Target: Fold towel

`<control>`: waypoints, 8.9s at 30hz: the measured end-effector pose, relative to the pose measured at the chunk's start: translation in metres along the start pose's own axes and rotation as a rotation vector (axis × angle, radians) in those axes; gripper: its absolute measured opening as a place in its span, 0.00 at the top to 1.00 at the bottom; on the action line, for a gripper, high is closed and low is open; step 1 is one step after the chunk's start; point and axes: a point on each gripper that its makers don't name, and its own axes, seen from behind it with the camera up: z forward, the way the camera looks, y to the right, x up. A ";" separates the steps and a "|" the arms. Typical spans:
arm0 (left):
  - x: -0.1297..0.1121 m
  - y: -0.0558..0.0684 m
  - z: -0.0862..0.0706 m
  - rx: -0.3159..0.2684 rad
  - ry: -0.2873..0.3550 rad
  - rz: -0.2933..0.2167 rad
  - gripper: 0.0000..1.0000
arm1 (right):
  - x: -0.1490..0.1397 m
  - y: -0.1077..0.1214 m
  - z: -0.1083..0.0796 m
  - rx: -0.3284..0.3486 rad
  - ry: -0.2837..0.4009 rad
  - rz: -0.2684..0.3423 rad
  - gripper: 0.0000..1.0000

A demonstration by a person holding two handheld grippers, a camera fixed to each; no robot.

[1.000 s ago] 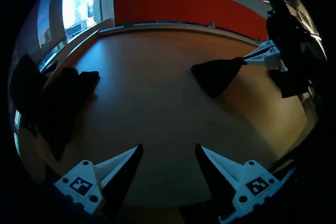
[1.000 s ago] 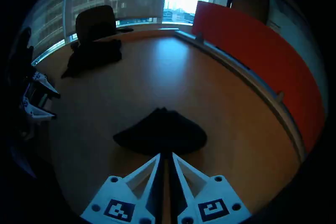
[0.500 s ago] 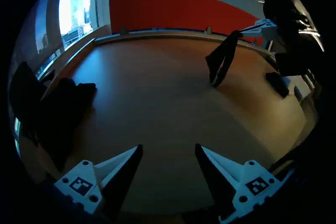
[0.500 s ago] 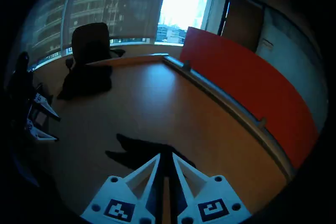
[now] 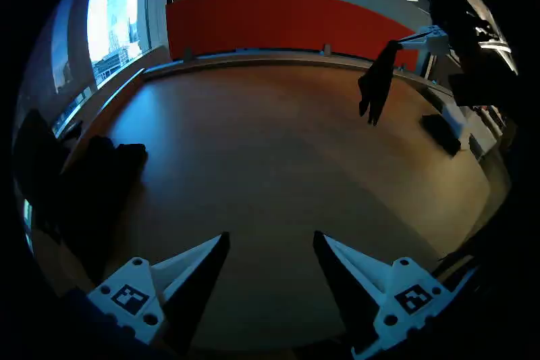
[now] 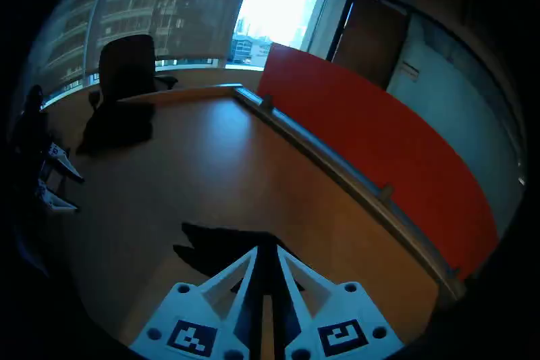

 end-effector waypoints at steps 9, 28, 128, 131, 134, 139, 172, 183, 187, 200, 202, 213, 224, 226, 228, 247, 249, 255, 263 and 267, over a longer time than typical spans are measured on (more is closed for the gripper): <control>-0.001 0.011 0.003 -0.009 -0.012 0.006 0.08 | -0.026 0.042 -0.022 -0.039 -0.026 0.041 0.95; 0.002 0.031 0.008 -0.017 -0.044 0.033 0.08 | -0.096 0.145 -0.068 -0.136 -0.112 0.100 0.95; 0.011 0.054 0.003 -0.025 -0.080 0.113 0.08 | -0.390 0.186 -0.218 -0.274 -0.566 0.333 0.95; 0.011 0.053 0.003 -0.023 -0.081 0.115 0.08 | -0.399 0.184 -0.218 -0.277 -0.583 0.346 0.95; 0.011 0.053 0.003 -0.021 -0.083 0.119 0.08 | -0.408 0.181 -0.219 -0.279 -0.601 0.360 0.95; 0.010 0.052 0.002 -0.017 -0.087 0.123 0.08 | -0.423 0.177 -0.222 -0.281 -0.633 0.385 0.95; 0.012 0.051 0.003 -0.014 -0.099 0.137 0.08 | -0.457 0.159 -0.217 -0.334 -0.682 0.468 0.64; 0.015 0.054 0.007 -0.025 -0.092 0.139 0.08 | -0.440 0.156 -0.217 -0.335 -0.619 0.497 0.30; 0.015 0.054 0.007 -0.027 -0.090 0.140 0.08 | -0.438 0.153 -0.218 -0.331 -0.617 0.492 0.22; 0.013 0.052 0.006 -0.030 -0.086 0.135 0.08 | -0.411 0.145 -0.202 -0.305 -0.549 0.502 0.19; 0.013 0.052 0.006 -0.028 -0.086 0.133 0.08 | -0.405 0.147 -0.198 -0.303 -0.534 0.504 0.12; 0.011 0.048 0.003 -0.012 -0.090 0.122 0.08 | -0.382 0.173 -0.175 -0.323 -0.482 0.519 0.10; 0.010 0.043 0.004 0.014 -0.100 0.102 0.08 | -0.370 0.200 -0.151 -0.334 -0.455 0.527 0.10; 0.010 0.042 0.004 0.020 -0.102 0.099 0.08 | -0.368 0.205 -0.146 -0.336 -0.451 0.530 0.12; 0.009 0.042 0.004 0.024 -0.105 0.096 0.08 | -0.367 0.208 -0.142 -0.338 -0.447 0.534 0.15; 0.008 0.043 0.006 0.040 -0.124 0.091 0.08 | -0.381 0.226 -0.129 -0.351 -0.468 0.562 0.66; 0.008 0.043 0.006 0.040 -0.126 0.092 0.08 | -0.382 0.226 -0.128 -0.351 -0.469 0.561 0.71; 0.009 0.043 0.008 0.038 -0.128 0.096 0.08 | -0.379 0.227 -0.126 -0.351 -0.459 0.558 0.89; 0.010 0.044 0.010 0.035 -0.126 0.099 0.08 | -0.370 0.227 -0.126 -0.348 -0.425 0.535 0.95; 0.011 0.044 0.011 0.032 -0.124 0.100 0.08 | -0.369 0.226 -0.127 -0.346 -0.424 0.526 0.95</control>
